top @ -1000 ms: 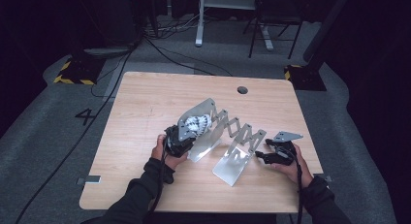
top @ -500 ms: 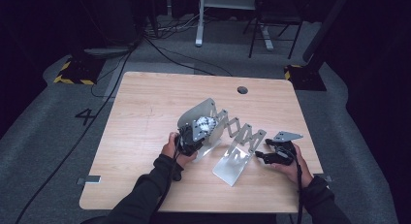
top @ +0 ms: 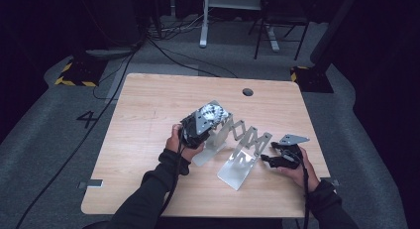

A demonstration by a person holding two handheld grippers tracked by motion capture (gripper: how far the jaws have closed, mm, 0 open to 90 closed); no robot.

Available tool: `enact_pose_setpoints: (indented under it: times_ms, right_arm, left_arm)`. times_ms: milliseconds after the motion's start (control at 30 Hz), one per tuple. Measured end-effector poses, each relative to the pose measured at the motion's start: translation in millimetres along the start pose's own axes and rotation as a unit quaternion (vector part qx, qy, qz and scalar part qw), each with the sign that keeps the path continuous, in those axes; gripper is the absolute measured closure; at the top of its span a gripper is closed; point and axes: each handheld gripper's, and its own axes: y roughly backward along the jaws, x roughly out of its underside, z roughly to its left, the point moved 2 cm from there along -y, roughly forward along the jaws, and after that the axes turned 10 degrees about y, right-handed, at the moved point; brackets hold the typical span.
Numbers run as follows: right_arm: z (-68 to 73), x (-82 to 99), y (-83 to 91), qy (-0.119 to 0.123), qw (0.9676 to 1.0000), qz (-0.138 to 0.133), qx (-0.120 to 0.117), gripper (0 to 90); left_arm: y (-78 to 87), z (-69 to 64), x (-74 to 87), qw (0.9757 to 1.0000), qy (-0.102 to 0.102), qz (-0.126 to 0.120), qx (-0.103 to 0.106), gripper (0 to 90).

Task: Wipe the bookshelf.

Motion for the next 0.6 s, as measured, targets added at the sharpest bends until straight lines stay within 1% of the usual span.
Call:
enact_pose_setpoints:
  times_ms: [133, 167, 267, 300, 367, 400, 467, 500, 600]
  right_arm:
    - [0.0, 0.0, 0.0, 0.0, 1.0, 0.0, 0.0, 25.8]
    - [0.0, 0.0, 0.0, 0.0, 1.0, 0.0, 0.0, 25.9]
    - [0.0, 0.0, 0.0, 0.0, 1.0, 0.0, 0.0, 25.9]
    - [0.0, 0.0, 0.0, 0.0, 1.0, 0.0, 0.0, 25.9]
    - [0.0, 0.0, 0.1, 0.0, 1.0, 0.001, 0.0, 25.9]
    - [0.0, 0.0, 0.1, 0.0, 1.0, 0.001, 0.0, 25.9]
    - [0.0, 0.0, 0.1, 0.0, 1.0, 0.0, 0.0, 25.9]
    - [0.0, 0.0, 0.1, 0.0, 1.0, 0.001, 0.0, 25.9]
    - [0.0, 0.0, 0.1, 0.0, 1.0, 0.0, 0.0, 25.9]
  left_arm:
    - [-9.2, -5.2, 5.4, 0.9999, -0.006, 0.012, 0.004, 77.3]
    - [-12.1, -6.7, 7.9, 0.9998, -0.011, 0.015, 0.006, 77.2]
    - [-21.1, -10.2, 16.7, 0.9993, -0.015, 0.033, 0.008, 77.2]
    - [-24.4, -10.2, 20.4, 0.999, -0.018, 0.04, 0.012, 77.2]
    - [-30.1, -9.7, 28.1, 0.9982, -0.015, 0.057, 0.014, 77.2]
    - [-31.9, -8.7, 30.8, 0.9979, -0.013, 0.062, 0.015, 77.2]
    - [-36.7, -6.5, 38.7, 0.9964, -0.011, 0.081, 0.023, 77.1]
    - [-40.0, -5.7, 45.0, 0.9949, -0.014, 0.096, 0.024, 77.0]
    - [-43.7, -5.9, 54.2, 0.9932, -0.018, 0.111, 0.028, 77.0]
